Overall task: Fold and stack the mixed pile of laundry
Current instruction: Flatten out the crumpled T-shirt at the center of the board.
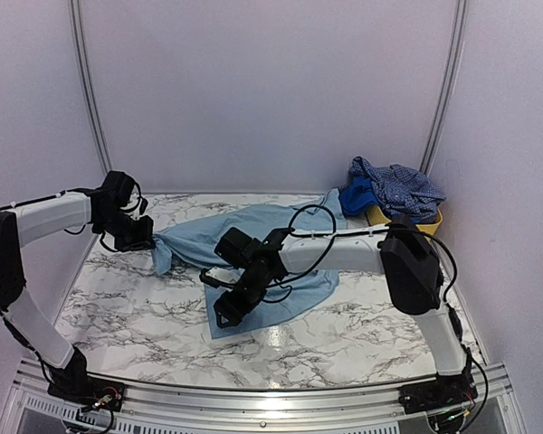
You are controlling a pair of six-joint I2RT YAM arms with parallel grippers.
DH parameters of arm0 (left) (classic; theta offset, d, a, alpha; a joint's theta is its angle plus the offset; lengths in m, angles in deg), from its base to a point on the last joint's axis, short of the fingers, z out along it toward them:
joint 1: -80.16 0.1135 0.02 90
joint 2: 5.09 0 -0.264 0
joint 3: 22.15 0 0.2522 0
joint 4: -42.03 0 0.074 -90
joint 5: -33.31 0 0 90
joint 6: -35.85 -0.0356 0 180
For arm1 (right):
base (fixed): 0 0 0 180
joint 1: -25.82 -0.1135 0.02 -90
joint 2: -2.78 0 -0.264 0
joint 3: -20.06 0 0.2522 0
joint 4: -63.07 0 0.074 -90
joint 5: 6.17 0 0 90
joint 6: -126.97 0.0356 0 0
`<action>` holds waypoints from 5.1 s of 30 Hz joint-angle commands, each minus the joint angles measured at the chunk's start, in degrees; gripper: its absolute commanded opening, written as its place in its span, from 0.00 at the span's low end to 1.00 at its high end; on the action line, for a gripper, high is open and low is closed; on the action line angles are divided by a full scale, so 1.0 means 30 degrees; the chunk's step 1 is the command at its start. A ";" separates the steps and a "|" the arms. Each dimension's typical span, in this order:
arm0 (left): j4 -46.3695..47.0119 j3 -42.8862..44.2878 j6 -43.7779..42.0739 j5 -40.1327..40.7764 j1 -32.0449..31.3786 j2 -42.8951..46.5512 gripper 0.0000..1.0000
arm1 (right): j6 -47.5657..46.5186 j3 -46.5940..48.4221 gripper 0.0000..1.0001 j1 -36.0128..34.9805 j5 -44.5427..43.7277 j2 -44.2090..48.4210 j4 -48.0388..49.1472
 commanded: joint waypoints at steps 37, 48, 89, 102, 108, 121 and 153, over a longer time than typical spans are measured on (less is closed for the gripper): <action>-0.2045 -0.4070 0.1701 -0.1541 -0.0889 0.3059 0.62 | 0.1456 -1.2775 0.00 0.6123 -0.1654 1.2392 -0.0682; -0.0593 -0.8885 0.6454 -0.1718 -0.0887 0.6598 0.62 | 0.4928 -1.6794 0.77 0.5811 0.0593 1.5111 0.2399; 0.0894 -0.6441 0.3156 0.0822 -0.1168 0.6040 0.00 | 0.2348 -1.1404 0.00 0.7413 -0.5143 1.2784 -0.1597; -0.1057 0.4910 0.1648 0.6511 -0.1178 0.8712 0.00 | -0.1495 0.4859 0.00 0.7297 -1.1299 1.1736 -0.5449; -0.0556 0.8966 0.0738 0.4938 -0.1226 0.9488 0.00 | -0.4235 1.0934 0.00 0.4785 -1.3040 1.1535 -0.6236; 0.1294 1.3169 0.2040 0.5535 -0.1607 1.0101 0.00 | -0.7948 0.8943 0.00 -0.0443 -1.9688 1.4386 -0.0462; 0.5415 1.5525 0.2606 0.1241 0.2802 -0.2212 0.00 | -0.0412 0.8776 0.00 1.5256 0.0385 0.6650 0.6286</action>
